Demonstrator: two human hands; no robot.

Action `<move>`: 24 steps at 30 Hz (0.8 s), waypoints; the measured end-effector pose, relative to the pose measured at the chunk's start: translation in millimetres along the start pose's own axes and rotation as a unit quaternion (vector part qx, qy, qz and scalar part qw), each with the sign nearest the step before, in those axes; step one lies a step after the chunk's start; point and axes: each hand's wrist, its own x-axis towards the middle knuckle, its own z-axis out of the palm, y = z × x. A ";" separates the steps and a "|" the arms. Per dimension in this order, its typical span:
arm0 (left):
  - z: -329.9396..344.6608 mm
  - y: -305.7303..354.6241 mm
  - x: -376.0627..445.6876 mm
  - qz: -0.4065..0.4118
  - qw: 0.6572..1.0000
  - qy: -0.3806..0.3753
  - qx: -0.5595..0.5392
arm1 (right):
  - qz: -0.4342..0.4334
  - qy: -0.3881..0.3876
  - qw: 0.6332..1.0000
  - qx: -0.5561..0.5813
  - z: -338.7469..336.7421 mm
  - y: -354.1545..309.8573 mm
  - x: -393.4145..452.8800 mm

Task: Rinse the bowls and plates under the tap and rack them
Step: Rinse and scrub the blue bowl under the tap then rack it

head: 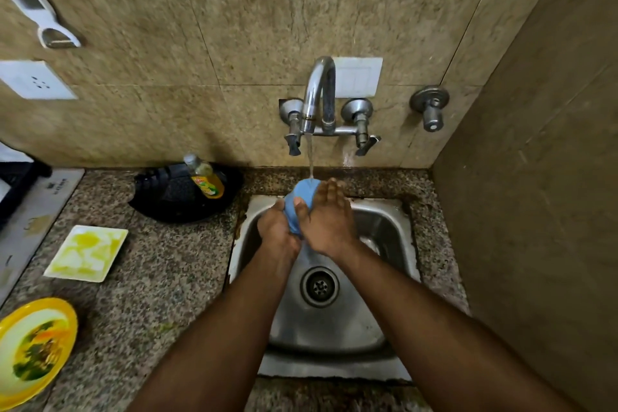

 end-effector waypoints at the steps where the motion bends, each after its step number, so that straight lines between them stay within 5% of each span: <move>1: 1.3 2.5 -2.4 0.004 1.000 0.007 0.013 | -0.022 0.002 1.000 -0.015 1.7 -3.1 -8.5; 3: 4.6 8.1 -0.5 0.016 1.000 0.009 -0.016 | -0.098 0.014 0.995 -0.012 2.2 -2.1 -17.6; 6: 6.9 18.9 3.4 0.057 0.998 0.014 0.021 | -0.155 0.048 0.972 0.169 -6.7 9.1 -16.5; 9: 16.8 24.4 2.3 0.076 0.995 -0.008 0.066 | -0.057 0.082 0.936 0.338 -14.7 22.2 -8.1; 16: 50.3 18.7 -16.4 0.106 0.949 -0.123 0.271 | 0.127 -0.020 0.804 0.581 -37.7 34.4 5.4; 19: 46.6 12.4 -18.9 0.199 0.862 -0.158 0.439 | 0.143 -0.062 0.767 0.623 -39.8 42.2 3.1; 24: 29.2 14.6 -29.1 0.332 0.620 -0.236 0.670 | 0.164 -0.120 0.666 0.718 -39.6 45.7 2.0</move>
